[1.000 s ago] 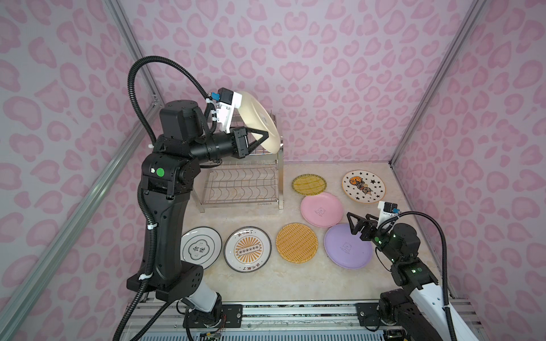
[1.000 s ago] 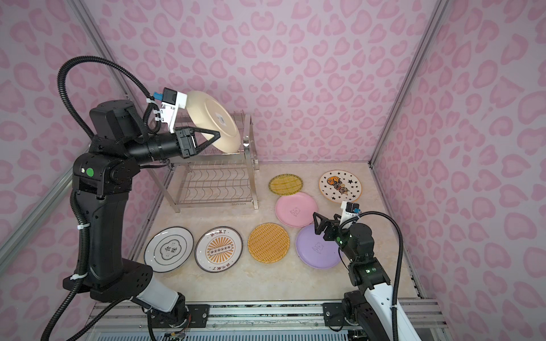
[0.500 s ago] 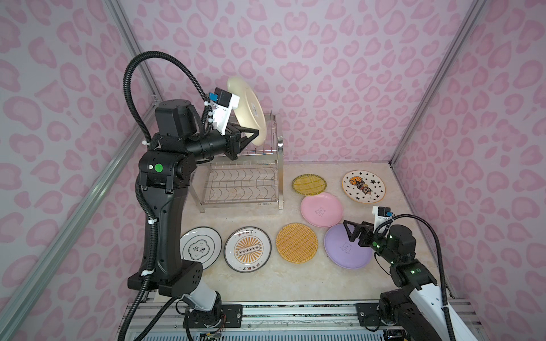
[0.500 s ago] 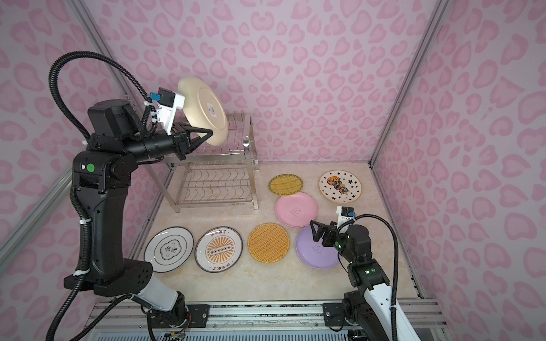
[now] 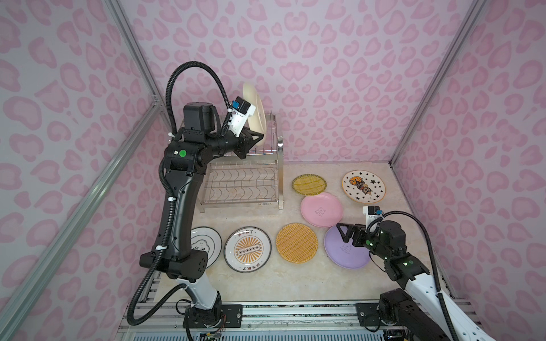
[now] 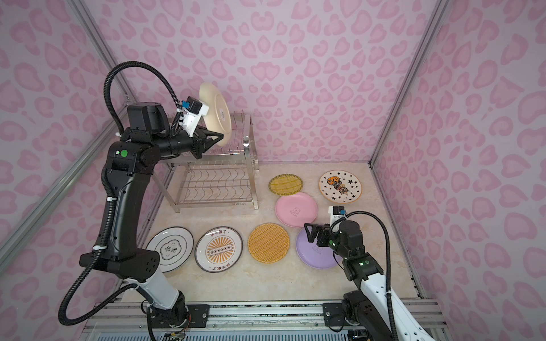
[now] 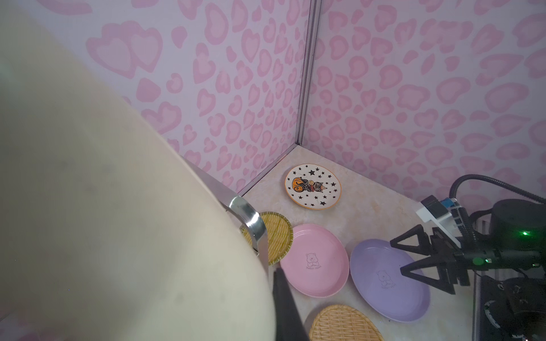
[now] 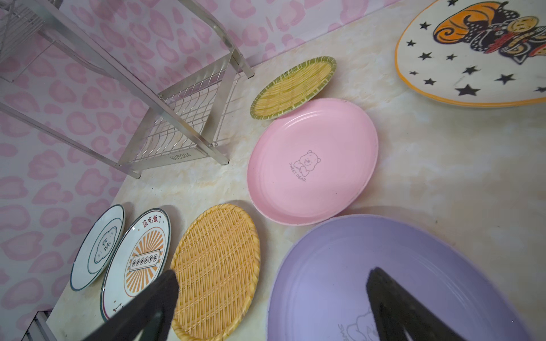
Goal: Load plates into a dish rack
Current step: Place the plate on the dish rack.
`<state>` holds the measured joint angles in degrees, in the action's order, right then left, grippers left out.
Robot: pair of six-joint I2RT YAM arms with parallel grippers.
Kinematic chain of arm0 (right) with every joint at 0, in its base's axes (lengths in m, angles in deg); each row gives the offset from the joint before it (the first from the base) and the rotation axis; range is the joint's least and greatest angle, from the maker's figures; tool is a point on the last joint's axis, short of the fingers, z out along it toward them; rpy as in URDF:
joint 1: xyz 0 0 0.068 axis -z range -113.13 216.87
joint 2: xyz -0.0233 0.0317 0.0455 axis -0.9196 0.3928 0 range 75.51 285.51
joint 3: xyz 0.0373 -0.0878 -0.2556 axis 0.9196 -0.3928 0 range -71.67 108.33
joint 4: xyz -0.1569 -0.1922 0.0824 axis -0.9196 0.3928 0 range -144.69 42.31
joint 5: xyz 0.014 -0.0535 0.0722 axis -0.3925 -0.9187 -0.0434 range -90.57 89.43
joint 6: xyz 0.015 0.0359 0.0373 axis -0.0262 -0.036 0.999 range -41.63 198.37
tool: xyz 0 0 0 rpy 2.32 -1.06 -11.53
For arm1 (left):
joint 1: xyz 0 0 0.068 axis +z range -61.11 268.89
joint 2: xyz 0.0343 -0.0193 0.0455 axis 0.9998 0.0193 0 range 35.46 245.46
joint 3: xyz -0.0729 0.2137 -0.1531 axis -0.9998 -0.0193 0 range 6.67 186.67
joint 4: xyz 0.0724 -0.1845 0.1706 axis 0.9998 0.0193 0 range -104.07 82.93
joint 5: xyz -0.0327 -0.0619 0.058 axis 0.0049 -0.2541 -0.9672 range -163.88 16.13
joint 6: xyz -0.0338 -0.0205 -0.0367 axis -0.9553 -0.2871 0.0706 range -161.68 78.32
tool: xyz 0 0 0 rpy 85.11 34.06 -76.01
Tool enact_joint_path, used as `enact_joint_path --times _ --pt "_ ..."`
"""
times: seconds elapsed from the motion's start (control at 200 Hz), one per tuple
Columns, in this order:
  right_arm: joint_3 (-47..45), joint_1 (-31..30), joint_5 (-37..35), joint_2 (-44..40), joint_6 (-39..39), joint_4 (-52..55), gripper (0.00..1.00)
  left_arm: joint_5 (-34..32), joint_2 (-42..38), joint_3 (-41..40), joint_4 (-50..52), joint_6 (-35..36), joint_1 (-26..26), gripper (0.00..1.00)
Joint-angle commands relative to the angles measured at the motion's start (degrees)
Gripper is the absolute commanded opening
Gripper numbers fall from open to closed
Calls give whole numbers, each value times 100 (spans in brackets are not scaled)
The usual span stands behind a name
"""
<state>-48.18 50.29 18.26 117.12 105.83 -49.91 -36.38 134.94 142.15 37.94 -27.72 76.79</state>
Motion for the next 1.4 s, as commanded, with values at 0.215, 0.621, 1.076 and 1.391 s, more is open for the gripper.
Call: enact_joint_path --times 0.215,0.621,1.076,1.391 --pt "148 -423 -250 148 -68 -299 100 10 590 328 -489 141 -6 4" --pt "-176 -491 -248 156 48 -548 100 -128 1054 379 -513 98 -106 4" --pt "-339 -548 -244 94 116 -628 100 -1080 1374 372 -172 505 -430 4" --pt "-280 -618 -357 122 124 -594 100 -701 1551 400 214 883 -446 4"
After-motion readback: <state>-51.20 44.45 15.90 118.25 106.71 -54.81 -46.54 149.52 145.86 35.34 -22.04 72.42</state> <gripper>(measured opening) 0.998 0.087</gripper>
